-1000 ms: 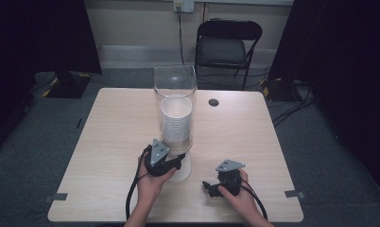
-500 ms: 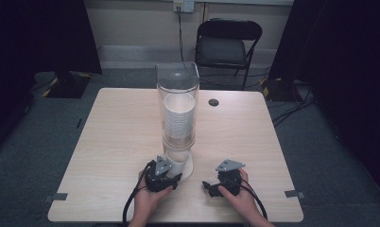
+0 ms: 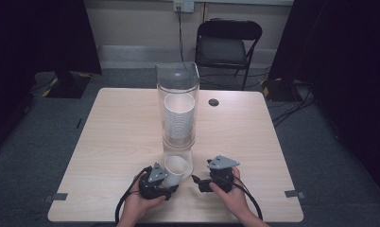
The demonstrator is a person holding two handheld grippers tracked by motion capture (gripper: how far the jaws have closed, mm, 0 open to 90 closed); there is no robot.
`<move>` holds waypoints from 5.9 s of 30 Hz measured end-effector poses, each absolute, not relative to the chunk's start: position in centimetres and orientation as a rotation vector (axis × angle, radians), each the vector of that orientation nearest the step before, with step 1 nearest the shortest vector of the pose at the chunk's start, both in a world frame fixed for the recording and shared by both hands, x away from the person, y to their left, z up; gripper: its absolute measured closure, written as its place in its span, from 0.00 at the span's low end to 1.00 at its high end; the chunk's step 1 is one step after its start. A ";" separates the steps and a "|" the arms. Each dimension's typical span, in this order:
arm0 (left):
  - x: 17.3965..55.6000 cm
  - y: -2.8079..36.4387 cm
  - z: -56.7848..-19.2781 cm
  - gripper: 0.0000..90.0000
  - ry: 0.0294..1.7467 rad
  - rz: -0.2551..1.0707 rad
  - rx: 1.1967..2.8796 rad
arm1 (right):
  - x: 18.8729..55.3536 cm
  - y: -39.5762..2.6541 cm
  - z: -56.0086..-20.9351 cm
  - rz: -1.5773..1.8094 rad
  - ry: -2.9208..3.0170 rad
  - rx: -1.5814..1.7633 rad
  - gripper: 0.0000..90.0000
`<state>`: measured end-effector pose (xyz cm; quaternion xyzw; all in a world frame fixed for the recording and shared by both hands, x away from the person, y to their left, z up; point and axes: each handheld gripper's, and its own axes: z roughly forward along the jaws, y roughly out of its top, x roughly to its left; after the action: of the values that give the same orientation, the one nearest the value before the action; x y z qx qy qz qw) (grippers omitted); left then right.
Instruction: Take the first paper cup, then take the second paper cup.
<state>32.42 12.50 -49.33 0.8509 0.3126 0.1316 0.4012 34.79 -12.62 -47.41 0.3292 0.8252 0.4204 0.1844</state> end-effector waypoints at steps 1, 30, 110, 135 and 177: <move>32.4 12.5 -49.3 0.40 0.790 0.333 2.151 | 34.8 -12.6 -47.4 1.185 2.326 0.928 0.18; 32.9 16.6 -49.9 0.35 0.893 0.383 2.139 | 35.4 -11.1 -47.5 1.255 2.429 0.907 0.19; 32.7 22.0 -50.2 0.16 1.062 0.458 2.100 | 39.1 -6.8 -42.2 1.528 2.185 0.759 0.40; 32.7 22.0 -50.2 0.16 1.064 0.457 2.105 | 39.3 -7.2 -41.8 1.542 2.197 0.794 0.28; 32.7 21.9 -50.2 0.15 1.070 0.460 2.102 | 40.1 -15.2 -48.2 1.217 2.376 0.860 0.38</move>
<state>32.73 21.91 -50.17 0.8158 0.4153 0.1786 0.3608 40.08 -15.23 -48.17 0.3022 0.8352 0.4278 0.1675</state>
